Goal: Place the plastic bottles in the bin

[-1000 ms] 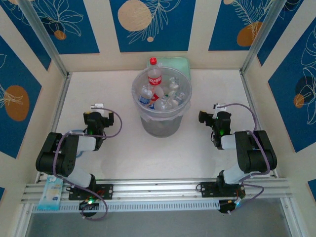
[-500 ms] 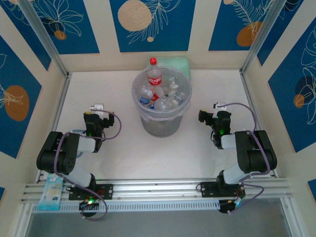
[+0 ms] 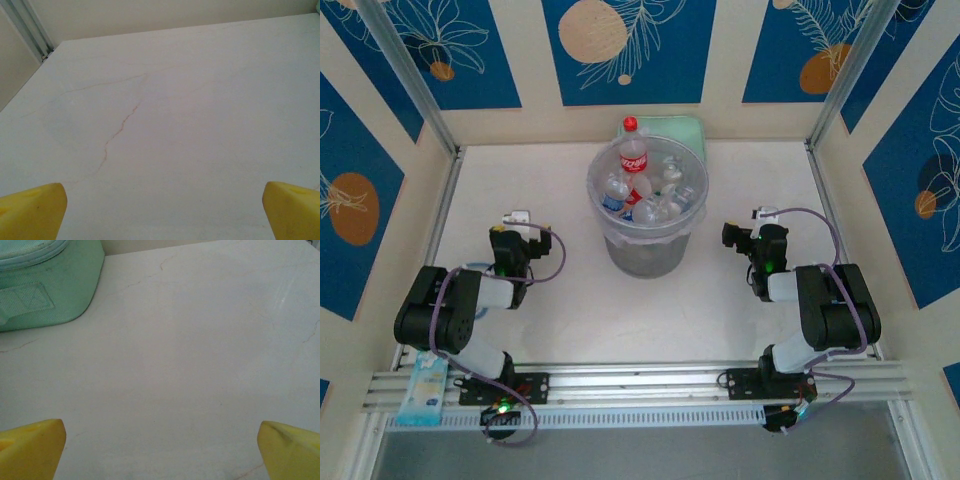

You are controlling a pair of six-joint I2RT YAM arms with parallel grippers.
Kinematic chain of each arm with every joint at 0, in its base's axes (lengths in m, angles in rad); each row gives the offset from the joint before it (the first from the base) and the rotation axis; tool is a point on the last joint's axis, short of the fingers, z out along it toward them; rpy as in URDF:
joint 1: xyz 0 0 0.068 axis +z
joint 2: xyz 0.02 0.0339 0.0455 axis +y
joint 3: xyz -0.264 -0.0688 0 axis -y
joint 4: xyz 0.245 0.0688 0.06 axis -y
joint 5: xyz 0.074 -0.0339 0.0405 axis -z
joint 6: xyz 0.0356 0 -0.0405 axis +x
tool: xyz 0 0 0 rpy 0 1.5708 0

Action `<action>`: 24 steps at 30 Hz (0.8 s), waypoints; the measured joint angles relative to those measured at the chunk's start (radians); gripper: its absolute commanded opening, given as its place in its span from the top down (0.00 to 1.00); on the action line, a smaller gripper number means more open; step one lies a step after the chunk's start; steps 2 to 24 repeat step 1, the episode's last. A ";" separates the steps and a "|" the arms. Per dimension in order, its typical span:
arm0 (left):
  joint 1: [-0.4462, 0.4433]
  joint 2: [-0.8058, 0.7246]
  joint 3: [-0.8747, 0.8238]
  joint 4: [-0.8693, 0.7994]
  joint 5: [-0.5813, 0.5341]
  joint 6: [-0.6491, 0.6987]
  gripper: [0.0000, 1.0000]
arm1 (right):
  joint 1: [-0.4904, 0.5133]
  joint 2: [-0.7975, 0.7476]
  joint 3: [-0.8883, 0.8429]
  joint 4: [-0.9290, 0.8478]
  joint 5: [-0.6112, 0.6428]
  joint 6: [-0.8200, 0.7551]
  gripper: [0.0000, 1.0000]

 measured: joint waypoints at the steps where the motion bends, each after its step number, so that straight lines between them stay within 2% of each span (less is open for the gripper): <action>1: 0.000 0.000 0.000 0.001 0.000 0.000 0.00 | 0.000 0.000 0.000 0.000 0.000 0.000 0.01; 24: 0.000 0.000 0.000 0.001 0.000 0.000 0.00 | 0.000 0.000 0.000 0.000 0.000 0.000 0.01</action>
